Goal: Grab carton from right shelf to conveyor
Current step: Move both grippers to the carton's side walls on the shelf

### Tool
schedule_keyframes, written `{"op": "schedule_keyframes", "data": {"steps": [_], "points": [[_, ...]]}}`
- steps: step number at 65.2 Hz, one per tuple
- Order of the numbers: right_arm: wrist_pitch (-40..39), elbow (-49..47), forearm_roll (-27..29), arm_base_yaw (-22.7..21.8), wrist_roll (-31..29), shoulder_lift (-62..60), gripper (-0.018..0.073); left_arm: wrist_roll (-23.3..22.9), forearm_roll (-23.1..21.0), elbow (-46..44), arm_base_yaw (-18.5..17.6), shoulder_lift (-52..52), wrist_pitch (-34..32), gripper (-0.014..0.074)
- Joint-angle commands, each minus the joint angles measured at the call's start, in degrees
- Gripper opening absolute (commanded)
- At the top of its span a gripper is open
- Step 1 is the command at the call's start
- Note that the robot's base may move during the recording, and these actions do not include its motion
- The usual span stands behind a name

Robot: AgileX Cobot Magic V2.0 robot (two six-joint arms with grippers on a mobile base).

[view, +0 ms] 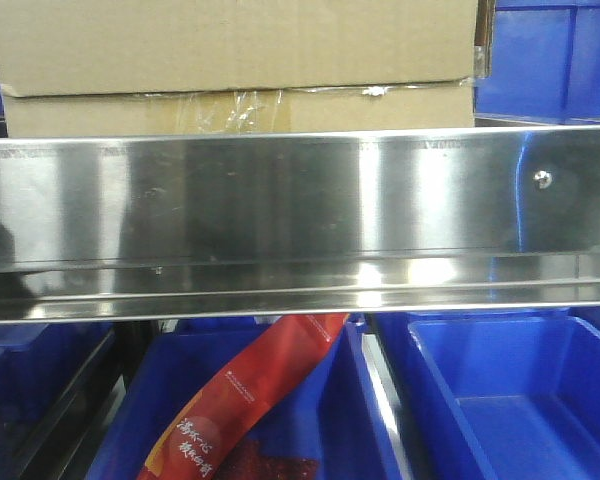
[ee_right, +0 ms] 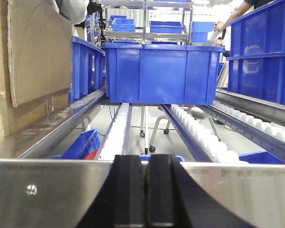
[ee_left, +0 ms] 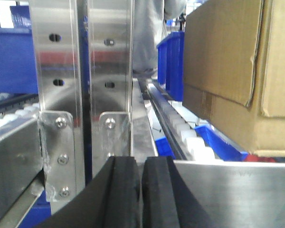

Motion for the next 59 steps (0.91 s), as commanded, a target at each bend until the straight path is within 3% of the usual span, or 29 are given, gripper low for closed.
{"op": "schedule_keyframes", "data": {"steps": [1,19,26,34,40,45,55,59], "points": [[-1.27,-0.01,-0.08,-0.29,-0.29,-0.22,-0.0069,-0.26,0.09,-0.11,0.09,-0.19,-2.64,0.0020],[-3.42,-0.01,-0.08,-0.29,-0.29,-0.22,-0.0069,-0.26,-0.13,-0.11,0.09,-0.19,-7.80,0.0020],[-6.89,-0.23,3.41,-0.29,-0.01,-0.22,-0.0069,-0.26,-0.54,-0.11,0.09,-0.19,-12.17,0.0021],[5.18,-8.71,3.60,-0.29,-0.01,-0.22,-0.0063,-0.26,1.92,-6.35,0.09,-0.19,-6.81,0.0083],[13.90,-14.91,3.60,-0.29,-0.01,-0.22,0.0023,-0.26,5.33,-12.76,0.09,-0.19,1.32,0.0181],[16.08,-19.47,3.60,-0.29,-0.01,0.79,0.0164,-0.26,6.07,-17.39,0.09,1.10,7.14,0.0265],[15.29,-25.37,3.60,-0.29,-0.01,5.40,0.0454,-0.26,1.24,-23.39,-2.22,5.67,12.09,0.0347],[15.48,-26.77,3.60,-0.18,-0.01,7.84,0.0505,-0.13,0.30,-26.21,-3.87,8.74,15.74,0.0353]]}}
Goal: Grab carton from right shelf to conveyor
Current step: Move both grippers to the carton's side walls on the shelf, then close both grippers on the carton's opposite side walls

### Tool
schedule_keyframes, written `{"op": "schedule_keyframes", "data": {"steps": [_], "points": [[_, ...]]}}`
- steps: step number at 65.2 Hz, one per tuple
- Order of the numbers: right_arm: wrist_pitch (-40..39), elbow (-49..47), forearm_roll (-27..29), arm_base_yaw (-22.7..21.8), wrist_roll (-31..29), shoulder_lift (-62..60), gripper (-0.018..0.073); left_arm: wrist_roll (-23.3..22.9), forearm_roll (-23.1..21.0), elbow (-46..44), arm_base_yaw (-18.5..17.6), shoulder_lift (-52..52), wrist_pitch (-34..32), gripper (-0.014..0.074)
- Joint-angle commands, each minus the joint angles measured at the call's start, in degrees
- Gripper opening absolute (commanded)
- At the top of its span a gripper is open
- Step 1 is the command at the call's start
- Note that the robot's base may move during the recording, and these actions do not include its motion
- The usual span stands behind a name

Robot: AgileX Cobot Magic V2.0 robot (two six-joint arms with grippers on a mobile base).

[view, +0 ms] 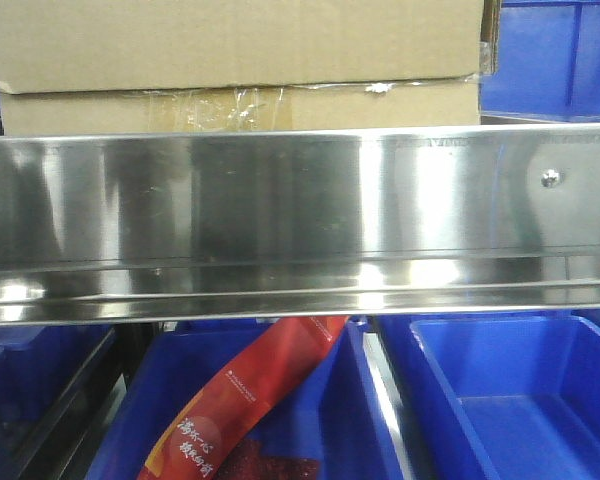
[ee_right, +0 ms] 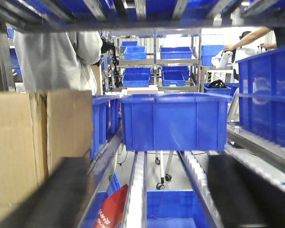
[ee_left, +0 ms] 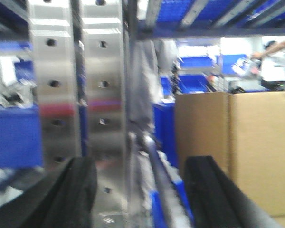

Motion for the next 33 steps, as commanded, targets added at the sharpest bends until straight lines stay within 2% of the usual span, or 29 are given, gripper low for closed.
{"op": "schedule_keyframes", "data": {"steps": [1,11,22,33], "points": [[0.39,-2.43,0.24,-0.18,-0.01,3.38,0.0510,-0.13,-1.90,-3.95,-2.19,3.75,4.68,0.0352],[5.40,-8.54,3.61,0.35,-0.01,11.09,0.0491,0.39,-1.90,-12.71,-7.52,12.55,12.86,0.0352],[8.15,-16.85,5.44,3.78,-0.12,20.37,0.0465,0.39,-2.29,-23.29,-14.25,24.71,14.10,0.0352],[13.19,-30.72,5.44,8.39,-0.12,32.83,0.0465,0.39,-2.35,-35.33,-20.06,38.03,15.22,0.0351]]}}
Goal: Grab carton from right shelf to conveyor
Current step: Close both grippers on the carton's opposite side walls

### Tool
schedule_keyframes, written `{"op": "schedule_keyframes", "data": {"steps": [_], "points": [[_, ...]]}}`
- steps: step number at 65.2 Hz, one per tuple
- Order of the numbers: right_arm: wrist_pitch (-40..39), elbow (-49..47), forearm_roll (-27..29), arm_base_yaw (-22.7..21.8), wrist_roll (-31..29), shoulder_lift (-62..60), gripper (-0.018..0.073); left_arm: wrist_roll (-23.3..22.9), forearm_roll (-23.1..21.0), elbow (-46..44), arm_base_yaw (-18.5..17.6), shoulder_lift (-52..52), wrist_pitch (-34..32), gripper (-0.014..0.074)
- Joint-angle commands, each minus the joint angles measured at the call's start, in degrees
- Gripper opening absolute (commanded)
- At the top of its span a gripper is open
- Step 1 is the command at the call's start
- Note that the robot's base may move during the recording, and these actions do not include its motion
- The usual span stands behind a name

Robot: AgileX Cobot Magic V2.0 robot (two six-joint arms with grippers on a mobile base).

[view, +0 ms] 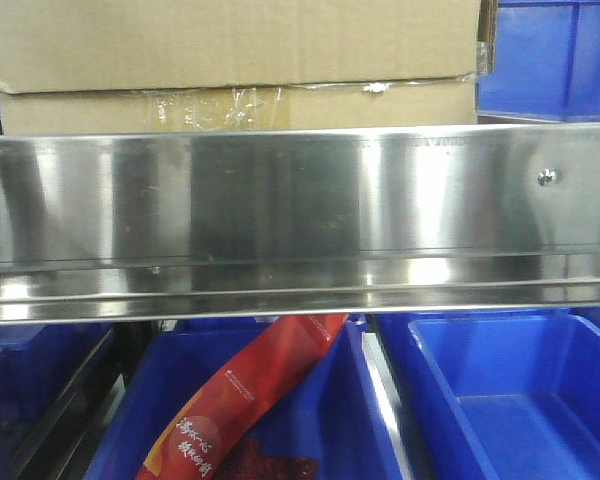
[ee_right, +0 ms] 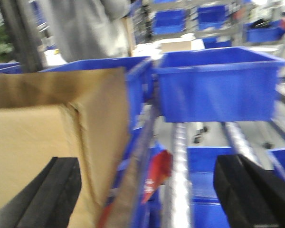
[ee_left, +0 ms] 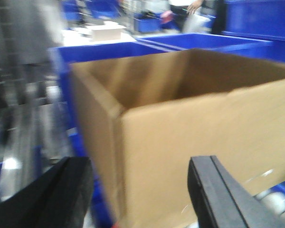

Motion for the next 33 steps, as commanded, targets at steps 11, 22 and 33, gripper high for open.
{"op": "schedule_keyframes", "data": {"steps": [11,22,33], "points": [[15.24,-24.90,0.22,3.93,-0.24,19.72,0.0465,0.03,-0.75,-21.85,-3.21,20.42,9.66,0.0351],[29.10,-43.86,-1.92,3.93,-0.24,33.83,0.0465,-7.22,4.81,-37.92,-3.08,32.35,21.22,0.0351],[39.57,-61.07,-2.75,3.93,-0.24,46.71,0.0465,-18.29,15.52,-50.70,-3.08,40.99,31.73,0.0351]]}}
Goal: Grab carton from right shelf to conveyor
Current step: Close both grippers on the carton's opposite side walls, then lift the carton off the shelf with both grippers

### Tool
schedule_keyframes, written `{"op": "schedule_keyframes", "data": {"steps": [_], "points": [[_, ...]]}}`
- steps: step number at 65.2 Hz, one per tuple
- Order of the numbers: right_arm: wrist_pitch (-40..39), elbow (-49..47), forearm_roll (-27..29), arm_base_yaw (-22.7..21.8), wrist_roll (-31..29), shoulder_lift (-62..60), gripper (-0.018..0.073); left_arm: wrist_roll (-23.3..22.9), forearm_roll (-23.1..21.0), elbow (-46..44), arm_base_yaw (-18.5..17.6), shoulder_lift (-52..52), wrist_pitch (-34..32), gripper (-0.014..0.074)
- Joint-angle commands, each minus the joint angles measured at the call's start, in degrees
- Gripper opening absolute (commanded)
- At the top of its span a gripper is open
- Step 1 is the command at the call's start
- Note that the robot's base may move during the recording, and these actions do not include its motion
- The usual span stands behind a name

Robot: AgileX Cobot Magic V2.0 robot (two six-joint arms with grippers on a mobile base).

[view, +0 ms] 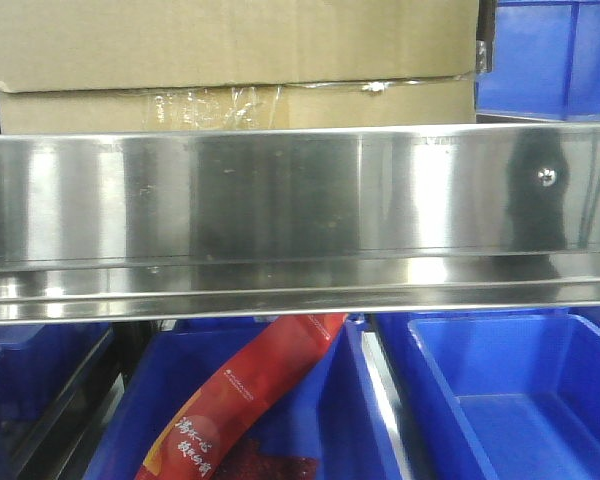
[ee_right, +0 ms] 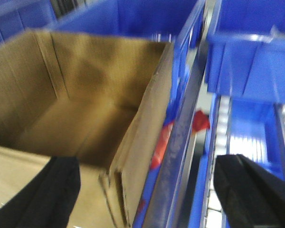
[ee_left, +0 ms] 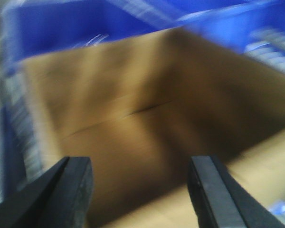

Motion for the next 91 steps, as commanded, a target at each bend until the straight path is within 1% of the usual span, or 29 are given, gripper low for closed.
{"op": "schedule_keyframes", "data": {"steps": [1,3,8,16,20,24,38,54,56,58,62,66,67,68,70,71,72,74,75,77,78,80,82,91], "points": [[4.84,-7.29,-1.26,0.06,-0.24,5.37,0.0465,-5.41,4.37,-5.24,-0.30,3.48,4.61,0.0351],[5.74,-9.89,-1.26,0.06,-0.02,7.58,0.0465,-6.28,5.20,-7.02,-0.30,4.92,5.62,0.0351],[6.49,-15.23,-1.26,0.23,-0.02,12.45,0.0465,-6.38,5.45,-10.39,-0.30,7.77,6.16,0.0351],[6.91,-20.78,-1.26,1.27,-0.02,18.51,0.0465,-6.51,6.28,-14.09,-0.03,12.44,6.60,0.0351],[6.91,-22.42,-1.26,1.92,-0.02,21.45,0.0465,-8.09,6.28,-14.75,0.82,14.23,7.36,0.0351],[6.91,-22.72,-1.26,2.48,-0.02,23.84,0.0465,-9.07,6.28,-14.80,2.00,15.66,7.92,0.0351],[6.71,-22.72,-1.26,2.74,-0.02,29.66,0.0465,-9.08,6.43,-14.80,4.53,20.24,8.54,0.0351],[5.46,-22.72,0.08,2.74,-0.02,33.51,0.0460,-9.08,7.49,-14.80,5.06,23.65,9.30,0.0351],[5.46,-22.72,0.19,2.74,-0.02,33.87,0.0438,-9.08,7.49,-14.80,5.06,23.92,9.30,0.0351],[5.56,-22.72,0.19,2.74,-0.02,34.26,0.0396,-9.08,7.49,-14.80,5.06,24.17,9.42,0.0349],[5.81,-22.72,0.19,2.74,-0.02,34.66,0.0286,-9.08,7.49,-14.80,5.06,24.67,10.09,0.0333],[6.09,-22.72,0.19,2.74,-0.02,34.79,0.0120,-9.08,7.74,-14.80,5.06,25.18,11.71,0.0287],[6.09,-22.72,0.19,2.74,-0.02,34.79,0.0060,-9.08,7.74,-14.80,5.06,25.16,11.96,0.0259],[6.09,-22.72,0.19,2.74,-0.02,34.79,0.0039,-9.08,7.74,-14.80,5.06,25.16,12.10,0.0237],[6.09,-22.72,0.19,2.74,-0.02,34.79,-0.0040,-9.08,7.74,-14.80,5.06,25.31,12.44,0.0187],[6.09,-22.72,0.19,2.74,-0.02,34.79,-0.0097,-9.08,7.74,-14.80,5.06,25.31,12.44,0.0159],[6.09,-22.72,0.19,2.74,-0.02,34.79,-0.0106,-9.08,7.74,-14.80,5.06,25.31,12.56,0.0129],[6.09,-22.72,0.19,2.74,-0.02,34.66,-0.0078,-9.08,7.74,-14.91,5.06,25.31,12.56,0.0048],[6.09,-22.72,0.19,2.74,-0.02,34.67,-0.0066,-9.08,7.74,-14.90,5.06,25.31,12.56,0.0031],[6.09,-22.72,0.19,2.74,-0.02,34.56,-0.0057,-9.08,7.74,-15.04,5.06,25.20,12.56,-0.0036],[6.09,-22.72,0.19,2.74,-0.02,34.55,-0.0058,-9.08,7.74,-15.16,5.06,25.20,12.56,-0.0045],[6.09,-22.72,0.19,2.74,-0.02,34.25,-0.0060,-9.08,7.89,-15.69,5.06,25.10,12.56,-0.0012],[6.09,-22.72,0.19,2.74,0.09,33.97,-0.0066,-9.08,7.89,-16.12,5.06,24.98,12.56,0.0000],[5.50,-22.72,0.19,2.74,0.09,31.36,-0.0069,-9.08,7.89,-19.48,4.92,23.72,13.40,-0.0013]]}}
